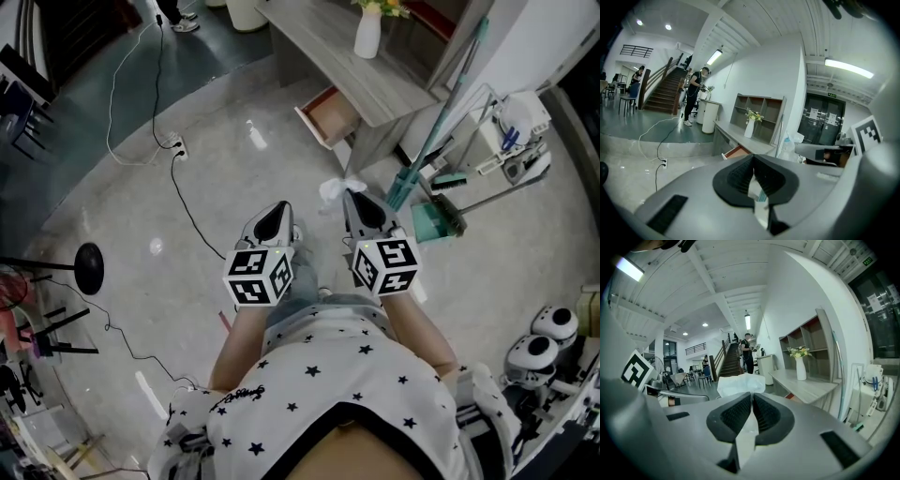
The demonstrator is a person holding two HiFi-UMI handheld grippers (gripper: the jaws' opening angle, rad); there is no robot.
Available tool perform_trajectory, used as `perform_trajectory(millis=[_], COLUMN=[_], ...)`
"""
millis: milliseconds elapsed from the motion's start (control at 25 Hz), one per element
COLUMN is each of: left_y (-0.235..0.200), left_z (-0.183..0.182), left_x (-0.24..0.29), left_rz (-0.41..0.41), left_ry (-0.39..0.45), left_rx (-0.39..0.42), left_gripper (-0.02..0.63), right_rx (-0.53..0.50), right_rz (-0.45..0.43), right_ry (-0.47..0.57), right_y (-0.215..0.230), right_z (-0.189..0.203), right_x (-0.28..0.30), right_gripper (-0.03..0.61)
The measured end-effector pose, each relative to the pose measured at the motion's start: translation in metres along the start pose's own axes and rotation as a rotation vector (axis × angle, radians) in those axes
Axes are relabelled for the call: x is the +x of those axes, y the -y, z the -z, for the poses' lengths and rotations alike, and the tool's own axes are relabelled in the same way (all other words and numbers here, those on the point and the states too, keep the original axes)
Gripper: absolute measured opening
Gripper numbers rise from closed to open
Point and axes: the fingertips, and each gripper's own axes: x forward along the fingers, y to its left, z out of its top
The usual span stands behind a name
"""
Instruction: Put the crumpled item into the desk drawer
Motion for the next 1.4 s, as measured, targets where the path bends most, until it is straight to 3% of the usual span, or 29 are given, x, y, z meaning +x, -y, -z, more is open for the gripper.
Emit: perform_trajectory(millis=[920,1400], left_y=[-0.132,-0.191], left_z=[-0.109,-0.124], left_x=[0.199,0.287], left_rz=[0.119,0.185], left_ry=[-0.074,-0.133], left_rx=[0.054,0.053], left_gripper=[0.014,0.014], right_rx=[0.03,0.046], right_rz=[0.122,0.224], right_ry=[-0.013,-0.074], right_y=[0.068,0.101], right_z=[-0.071,-0.061], right_x=[0.23,0.319], right_gripper=[0.008,0.008])
